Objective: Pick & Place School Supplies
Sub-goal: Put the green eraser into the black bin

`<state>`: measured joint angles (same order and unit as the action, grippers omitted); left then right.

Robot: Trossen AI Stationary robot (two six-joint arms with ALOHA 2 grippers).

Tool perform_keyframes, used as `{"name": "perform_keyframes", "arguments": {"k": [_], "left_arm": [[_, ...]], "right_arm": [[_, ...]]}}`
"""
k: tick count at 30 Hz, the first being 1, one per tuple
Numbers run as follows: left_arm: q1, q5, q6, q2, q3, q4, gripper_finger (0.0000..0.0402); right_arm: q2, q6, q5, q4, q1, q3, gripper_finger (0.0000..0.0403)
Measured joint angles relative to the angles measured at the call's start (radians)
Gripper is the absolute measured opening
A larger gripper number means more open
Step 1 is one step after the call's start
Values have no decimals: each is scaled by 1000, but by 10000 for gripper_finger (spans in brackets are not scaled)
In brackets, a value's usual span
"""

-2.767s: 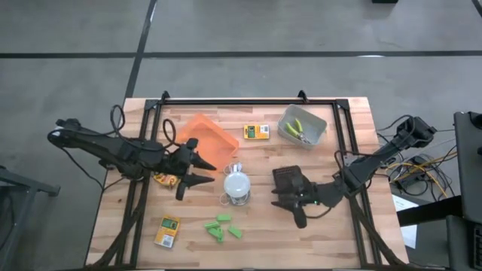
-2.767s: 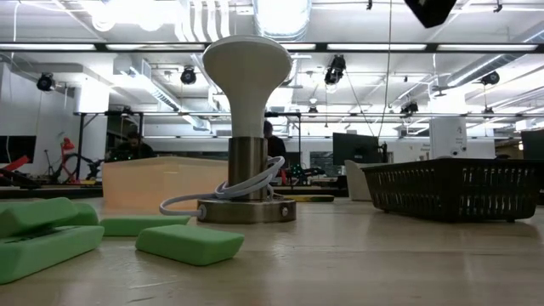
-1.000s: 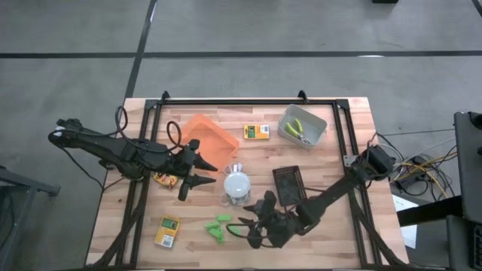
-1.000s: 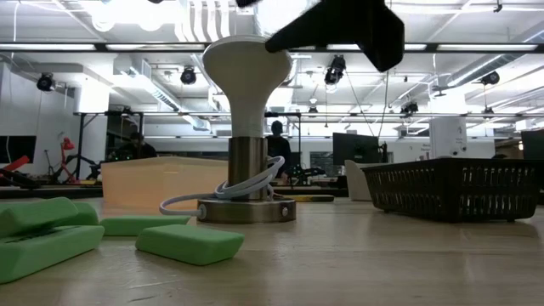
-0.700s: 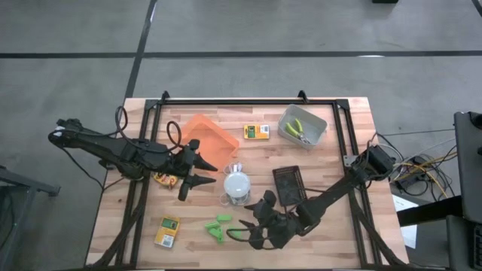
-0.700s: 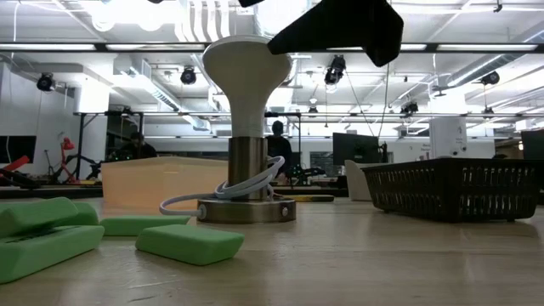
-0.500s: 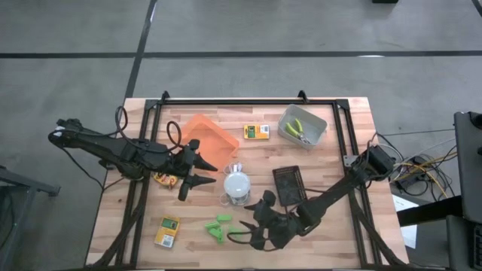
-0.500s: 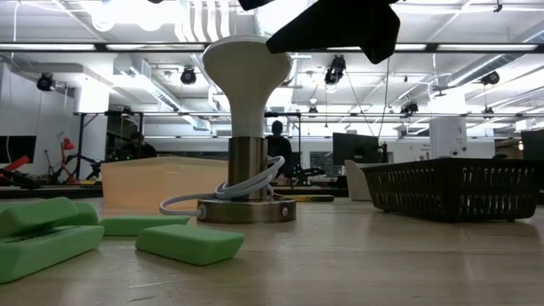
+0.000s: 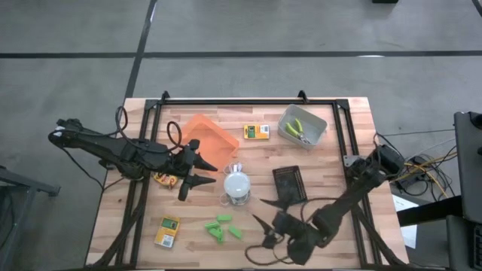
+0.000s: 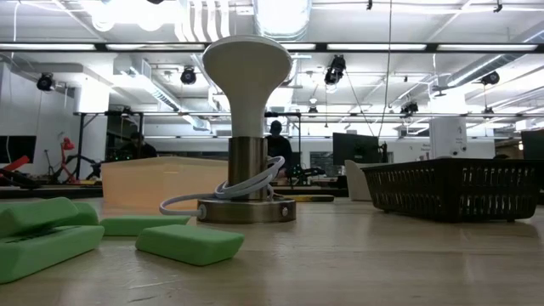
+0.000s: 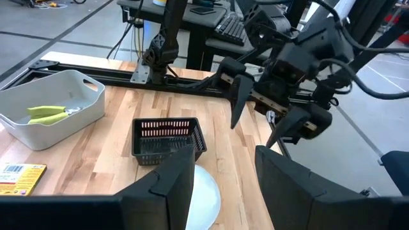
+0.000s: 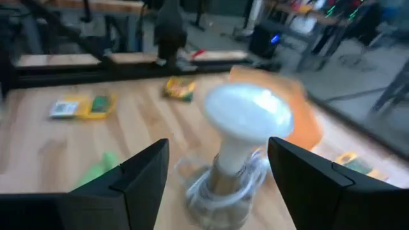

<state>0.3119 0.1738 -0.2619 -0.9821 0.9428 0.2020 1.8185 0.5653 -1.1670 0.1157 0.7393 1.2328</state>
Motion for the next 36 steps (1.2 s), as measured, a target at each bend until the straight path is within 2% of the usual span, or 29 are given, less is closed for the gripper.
{"name": "perform_keyframes", "arguments": {"k": [6,9,13,17,20,25,36], "left_arm": [[0,0,0,0,0,1,170],[0,0,0,0,0,1,170],[0,0,0,0,0,2,170],[0,0,0,0,0,2,170],[0,0,0,0,0,2,170],[0,0,0,0,0,2,170],[0,0,0,0,0,2,170]], "right_arm": [[-20,160,16,3,43,-109,259],[-21,187,16,-104,64,-185,256],[-20,64,24,-400,79,-315,258],[-16,-123,128,-704,69,-443,263],[3,-169,213,-816,38,-499,267],[61,-177,254,-863,-6,-490,264],[318,-173,247,-864,-23,-275,264]]}}
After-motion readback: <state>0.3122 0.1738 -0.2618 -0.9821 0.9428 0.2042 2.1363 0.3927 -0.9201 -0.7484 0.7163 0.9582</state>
